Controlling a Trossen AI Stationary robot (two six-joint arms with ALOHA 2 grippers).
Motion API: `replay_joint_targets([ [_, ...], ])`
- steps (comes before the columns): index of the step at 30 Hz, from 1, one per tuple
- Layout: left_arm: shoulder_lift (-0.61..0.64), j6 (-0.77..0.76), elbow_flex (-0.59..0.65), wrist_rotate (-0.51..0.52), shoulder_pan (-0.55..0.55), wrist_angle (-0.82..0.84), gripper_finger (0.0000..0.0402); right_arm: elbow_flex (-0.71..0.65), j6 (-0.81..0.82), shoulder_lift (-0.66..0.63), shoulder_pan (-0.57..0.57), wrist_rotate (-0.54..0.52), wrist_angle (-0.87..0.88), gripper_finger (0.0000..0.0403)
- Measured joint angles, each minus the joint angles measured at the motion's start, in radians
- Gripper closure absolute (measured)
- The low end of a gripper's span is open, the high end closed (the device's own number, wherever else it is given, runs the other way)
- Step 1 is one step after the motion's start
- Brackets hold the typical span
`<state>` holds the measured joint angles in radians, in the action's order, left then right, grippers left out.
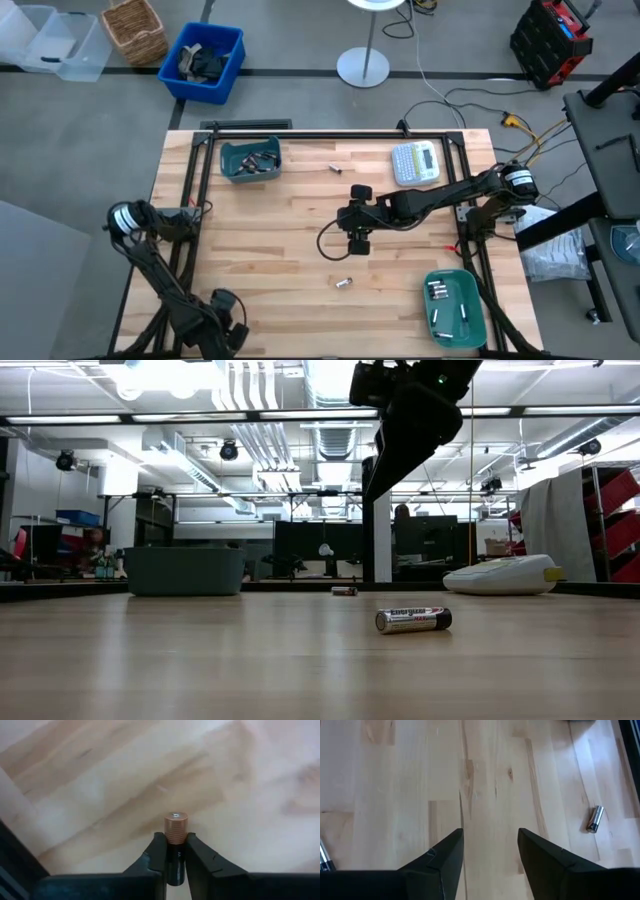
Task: Sort batteries
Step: Put the black battery into the blue bin
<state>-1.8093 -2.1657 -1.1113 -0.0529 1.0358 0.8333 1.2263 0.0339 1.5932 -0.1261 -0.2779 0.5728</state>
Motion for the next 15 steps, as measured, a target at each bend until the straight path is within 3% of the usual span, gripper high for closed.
replay_joint_targets([
  [7, 0.036, 0.182, -0.059, 0.06, 0.0, 0.022, 0.038, 0.0, 0.008, 0.0, 0.0, 0.0, 0.001, 0.0218],
  [15, 0.083, 0.446, -0.142, 0.371, -0.012, 0.078, 0.0376, 0.0, -0.004, 0.0, 0.0, 0.003, 0.016, 0.0231],
])
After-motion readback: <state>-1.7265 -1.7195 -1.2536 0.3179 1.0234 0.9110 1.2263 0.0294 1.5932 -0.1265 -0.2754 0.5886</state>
